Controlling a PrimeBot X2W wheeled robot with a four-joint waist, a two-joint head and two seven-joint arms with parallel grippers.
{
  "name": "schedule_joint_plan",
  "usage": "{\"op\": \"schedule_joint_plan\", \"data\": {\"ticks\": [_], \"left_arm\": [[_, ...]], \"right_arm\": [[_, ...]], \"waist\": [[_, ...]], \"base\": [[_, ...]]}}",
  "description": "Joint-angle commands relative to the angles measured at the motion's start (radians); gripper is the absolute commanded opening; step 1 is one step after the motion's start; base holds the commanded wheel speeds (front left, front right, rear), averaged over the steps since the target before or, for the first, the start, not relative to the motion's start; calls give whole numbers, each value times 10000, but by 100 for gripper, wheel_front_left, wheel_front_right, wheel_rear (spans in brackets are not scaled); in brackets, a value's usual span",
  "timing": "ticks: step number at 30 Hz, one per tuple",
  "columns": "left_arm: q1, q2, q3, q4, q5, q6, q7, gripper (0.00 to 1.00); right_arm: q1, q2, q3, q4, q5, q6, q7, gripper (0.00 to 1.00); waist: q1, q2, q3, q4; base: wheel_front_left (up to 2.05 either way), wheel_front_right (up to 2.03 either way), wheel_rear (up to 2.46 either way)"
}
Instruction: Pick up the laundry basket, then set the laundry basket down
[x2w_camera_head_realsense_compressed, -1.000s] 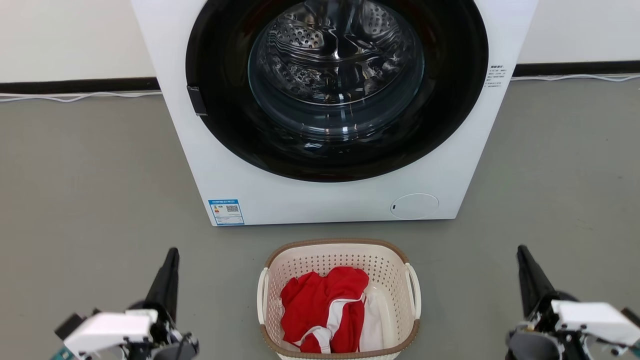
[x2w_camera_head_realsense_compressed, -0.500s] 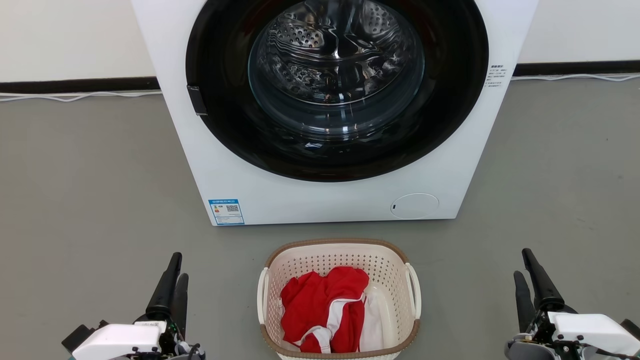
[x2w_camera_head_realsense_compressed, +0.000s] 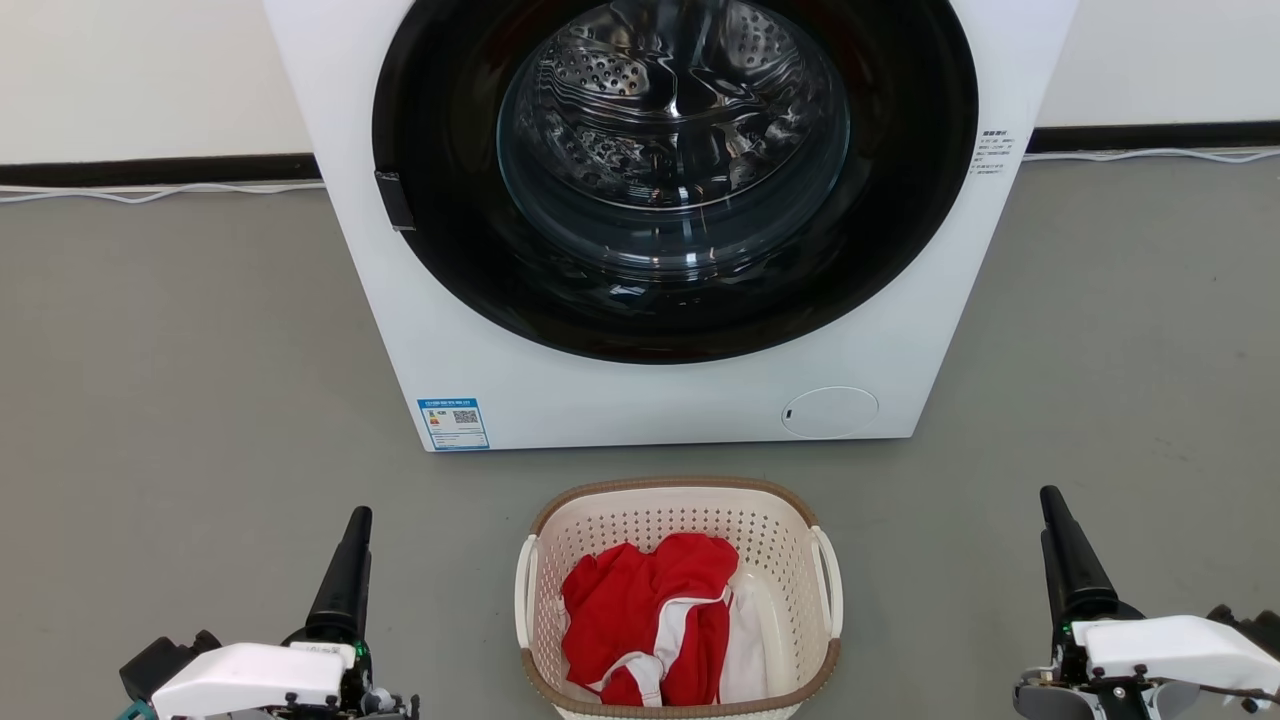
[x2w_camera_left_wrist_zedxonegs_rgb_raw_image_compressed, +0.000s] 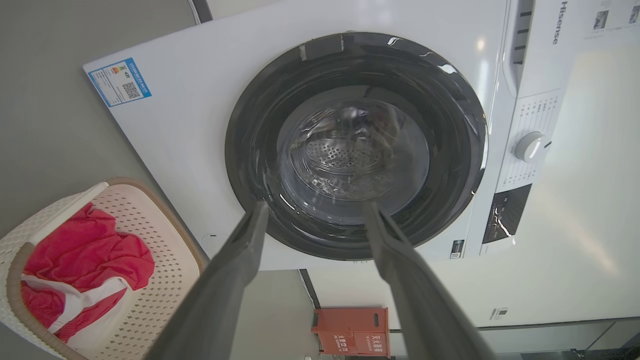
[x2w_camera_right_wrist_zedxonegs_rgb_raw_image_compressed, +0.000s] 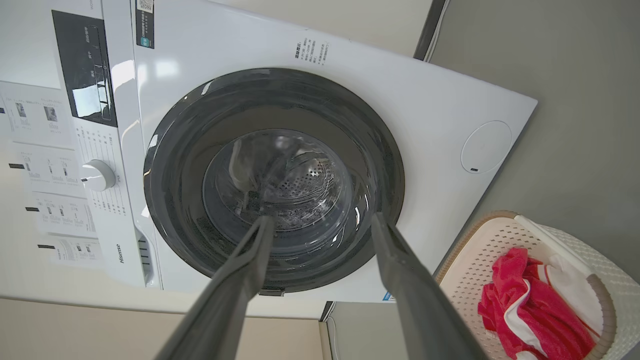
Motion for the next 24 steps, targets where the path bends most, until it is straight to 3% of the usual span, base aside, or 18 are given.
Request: {"op": "schedule_joint_plan", "data": {"ticks": [1,10,24], "left_arm": [[-223,79,42,-237,189,-26,-67,100],[-154,85,-12,-358,1924,-32,-361,100],[-57,101,-153,-581,4346,-39,-771,100]], "right_arm": [[-135,-115,91,-380,-278,18,-110,100],[-77,-220,208,-557,-2536,24,-404,100],[-52,-307,324,-451,-4924,33,-814,100]], "waist": [[-1,0,-1,1],[-1,0,-1,21],[-1,0,-9,11]], "base": [[0,0,0],[0,0,0],[0,0,0]]}}
